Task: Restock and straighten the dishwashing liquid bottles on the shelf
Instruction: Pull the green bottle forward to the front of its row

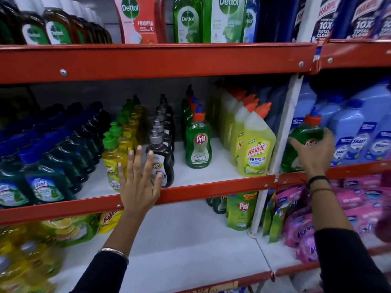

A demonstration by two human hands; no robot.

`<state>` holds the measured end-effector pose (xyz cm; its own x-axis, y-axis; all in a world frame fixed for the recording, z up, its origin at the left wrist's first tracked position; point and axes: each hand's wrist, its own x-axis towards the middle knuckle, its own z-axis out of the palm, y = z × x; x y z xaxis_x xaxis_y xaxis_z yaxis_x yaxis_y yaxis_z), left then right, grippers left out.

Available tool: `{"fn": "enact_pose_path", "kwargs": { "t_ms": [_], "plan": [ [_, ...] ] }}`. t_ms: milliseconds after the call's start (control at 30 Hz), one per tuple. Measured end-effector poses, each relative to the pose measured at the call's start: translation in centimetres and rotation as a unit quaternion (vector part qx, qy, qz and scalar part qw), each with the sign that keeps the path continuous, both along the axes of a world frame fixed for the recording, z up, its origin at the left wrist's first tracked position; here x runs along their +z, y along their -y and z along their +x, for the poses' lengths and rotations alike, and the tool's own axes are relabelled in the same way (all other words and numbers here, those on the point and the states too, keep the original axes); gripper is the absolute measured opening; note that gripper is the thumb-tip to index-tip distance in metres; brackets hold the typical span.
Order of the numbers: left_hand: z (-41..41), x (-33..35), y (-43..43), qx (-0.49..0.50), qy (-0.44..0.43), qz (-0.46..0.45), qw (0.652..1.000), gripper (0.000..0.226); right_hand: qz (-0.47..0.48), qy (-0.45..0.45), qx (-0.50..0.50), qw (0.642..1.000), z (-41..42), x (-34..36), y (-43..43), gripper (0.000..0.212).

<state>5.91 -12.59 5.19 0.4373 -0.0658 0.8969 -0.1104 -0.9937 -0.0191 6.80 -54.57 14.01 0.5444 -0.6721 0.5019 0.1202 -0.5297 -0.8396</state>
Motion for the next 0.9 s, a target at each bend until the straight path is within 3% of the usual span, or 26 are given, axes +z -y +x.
{"fn": "enact_pose_path", "kwargs": {
  "t_ms": [167, 367, 700, 900],
  "plan": [
    [0.2, -0.2, 0.0, 0.007, 0.012, 0.008, 1.000, 0.066, -0.031, 0.077, -0.073, 0.994, -1.6, 0.9, -1.5, 0.089],
    [0.2, -0.1, 0.0, 0.004, 0.019, 0.003, 1.000, 0.063, -0.110, 0.091, -0.113, 0.983, -5.0, 3.6, -5.3, 0.089],
    [0.2, -0.2, -0.1, 0.008, 0.024, 0.006, 1.000, 0.065, -0.097, 0.077, 0.059, 0.991, -6.2, 3.4, -15.7, 0.087],
    [0.4, -0.1, 0.0, -0.001, 0.024, -0.004, 1.000, 0.065, -0.108, 0.039, 0.100, 0.988, -3.4, 2.4, -20.4, 0.086]
  ]
}}
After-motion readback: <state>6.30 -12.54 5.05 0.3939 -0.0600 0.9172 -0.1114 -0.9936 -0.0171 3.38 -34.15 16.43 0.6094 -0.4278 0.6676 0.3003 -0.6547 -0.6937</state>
